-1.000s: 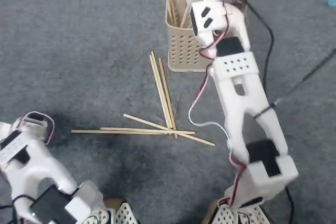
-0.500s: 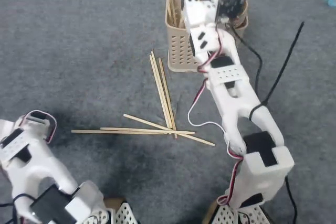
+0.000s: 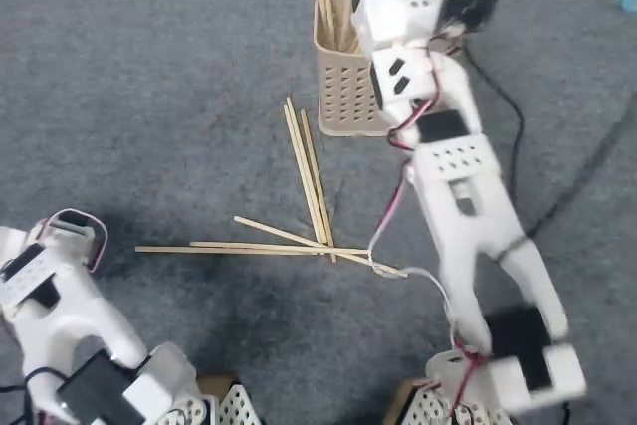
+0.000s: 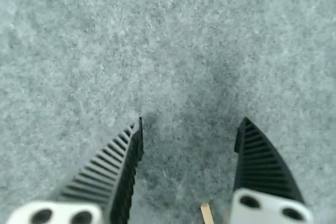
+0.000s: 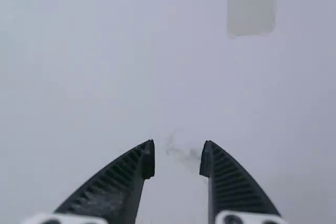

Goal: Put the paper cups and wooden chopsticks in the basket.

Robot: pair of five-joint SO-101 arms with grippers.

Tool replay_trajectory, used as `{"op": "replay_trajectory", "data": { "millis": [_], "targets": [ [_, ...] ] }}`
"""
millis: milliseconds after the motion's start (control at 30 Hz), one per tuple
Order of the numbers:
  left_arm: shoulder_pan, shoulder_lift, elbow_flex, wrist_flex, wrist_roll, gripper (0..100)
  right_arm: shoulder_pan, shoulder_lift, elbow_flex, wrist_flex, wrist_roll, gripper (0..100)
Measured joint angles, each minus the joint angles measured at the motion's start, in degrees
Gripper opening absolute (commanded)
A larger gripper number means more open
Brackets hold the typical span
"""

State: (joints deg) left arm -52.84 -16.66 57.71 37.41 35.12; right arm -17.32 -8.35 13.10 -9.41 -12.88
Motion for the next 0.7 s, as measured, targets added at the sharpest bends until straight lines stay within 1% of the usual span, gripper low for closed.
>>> {"op": "replay_trajectory", "data": {
  "millis": [133,400,500,700],
  "targets": [
    [0.0,0.0,0.0,0.0,0.0,27,0.0,-10.5,-3.1,18.2,-2.6,15.4],
    [0.0,0.0,0.0,0.0,0.0,27,-1.0,-26.3,-3.4,50.8,-2.8,15.4],
    [0.0,0.0,0.0,0.0,0.0,27,-1.2,-29.7,-3.4,63.7,-2.8,15.4],
    [0.0,0.0,0.0,0.0,0.0,27,-4.6,-31.6,-3.4,88.3,-2.8,15.4]
  ]
}}
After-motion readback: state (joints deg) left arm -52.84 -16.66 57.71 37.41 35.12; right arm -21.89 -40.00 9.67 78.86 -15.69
